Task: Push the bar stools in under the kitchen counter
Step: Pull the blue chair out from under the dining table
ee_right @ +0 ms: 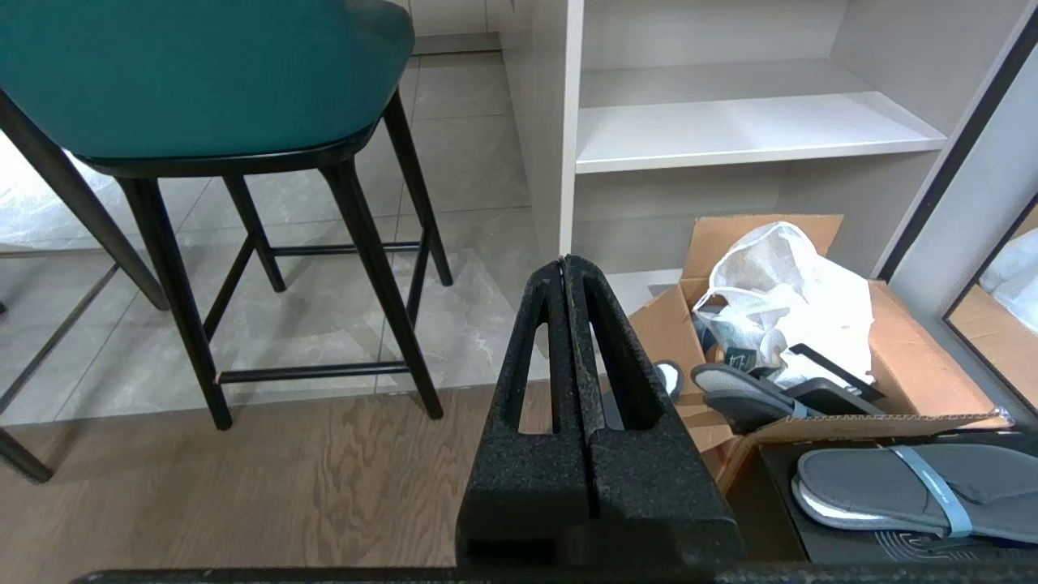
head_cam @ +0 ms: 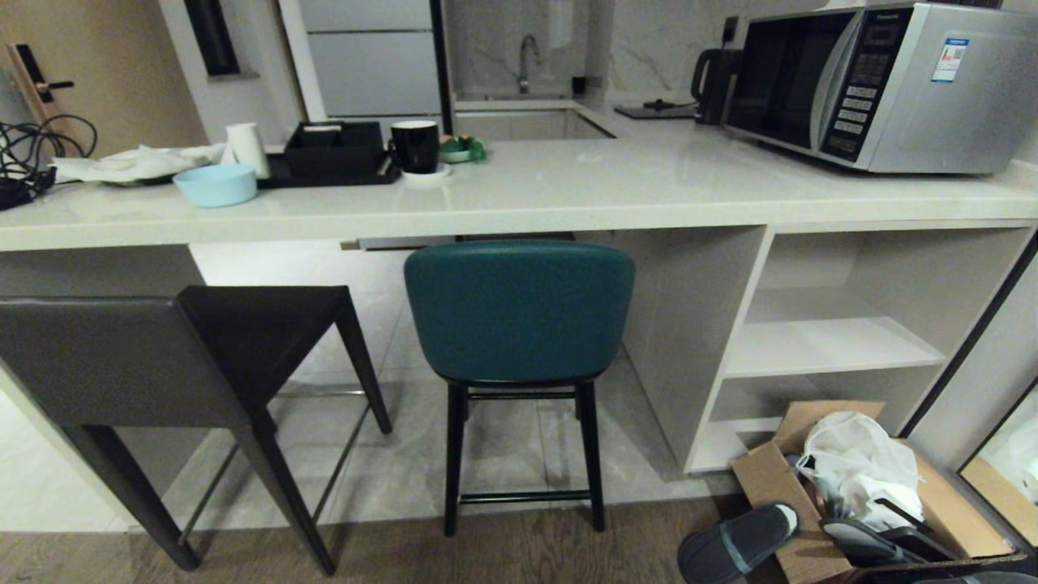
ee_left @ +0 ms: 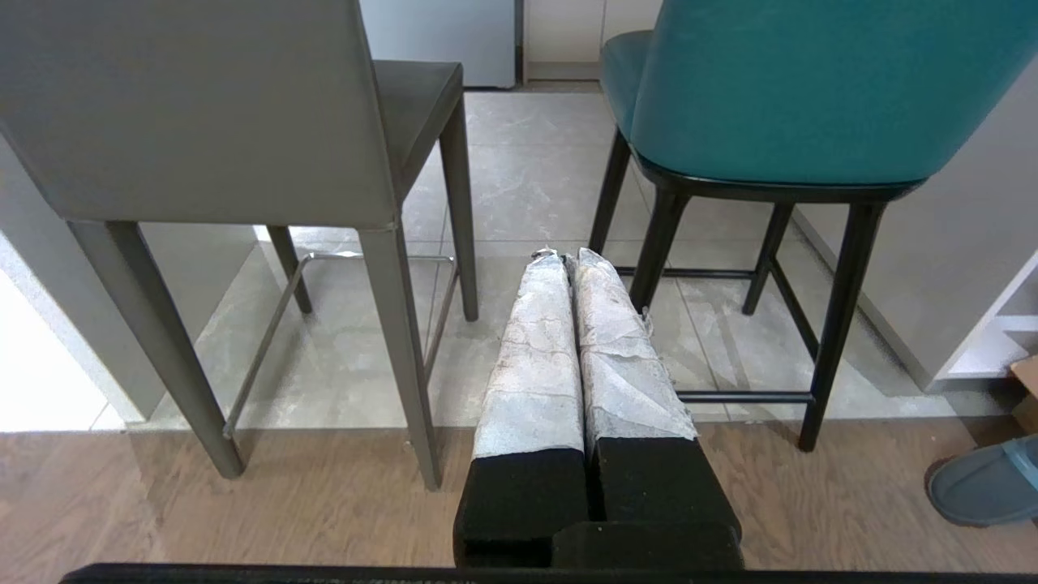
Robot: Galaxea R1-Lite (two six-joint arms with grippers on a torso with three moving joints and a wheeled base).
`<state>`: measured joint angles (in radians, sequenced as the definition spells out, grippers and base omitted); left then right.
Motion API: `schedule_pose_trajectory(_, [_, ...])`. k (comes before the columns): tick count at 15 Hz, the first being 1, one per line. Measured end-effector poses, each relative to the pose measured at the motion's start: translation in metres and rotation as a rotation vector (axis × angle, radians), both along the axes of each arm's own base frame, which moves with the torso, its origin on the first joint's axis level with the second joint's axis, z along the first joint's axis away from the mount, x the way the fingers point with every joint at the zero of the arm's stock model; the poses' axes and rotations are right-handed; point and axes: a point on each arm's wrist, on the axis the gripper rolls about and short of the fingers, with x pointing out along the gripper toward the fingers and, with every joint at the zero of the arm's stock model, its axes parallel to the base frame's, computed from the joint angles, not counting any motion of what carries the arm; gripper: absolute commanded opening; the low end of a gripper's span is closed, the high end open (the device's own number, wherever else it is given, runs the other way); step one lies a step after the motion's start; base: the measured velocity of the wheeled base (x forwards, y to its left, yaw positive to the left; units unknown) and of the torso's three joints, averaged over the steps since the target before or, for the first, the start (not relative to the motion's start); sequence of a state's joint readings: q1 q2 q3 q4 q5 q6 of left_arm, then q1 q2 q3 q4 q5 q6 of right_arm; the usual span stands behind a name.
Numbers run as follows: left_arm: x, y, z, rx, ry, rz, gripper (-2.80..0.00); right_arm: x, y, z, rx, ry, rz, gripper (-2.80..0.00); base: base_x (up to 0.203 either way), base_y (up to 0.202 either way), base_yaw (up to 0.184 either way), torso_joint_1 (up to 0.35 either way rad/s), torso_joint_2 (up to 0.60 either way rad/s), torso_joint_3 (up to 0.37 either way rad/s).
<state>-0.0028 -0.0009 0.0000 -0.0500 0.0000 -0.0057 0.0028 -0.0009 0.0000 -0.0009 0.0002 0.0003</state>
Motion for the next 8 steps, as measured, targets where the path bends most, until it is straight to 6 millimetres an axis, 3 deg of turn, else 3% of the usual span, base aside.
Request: schedule_pose_trajectory(8, [0.0000,0.0000,0.0000,0.002,0.000,0.000,-2.80,0.0000,0.0000,0.0000,0.000,0.000,0.000,-2.80,0.000,0.000,0.000,0.000,0.00,0.000])
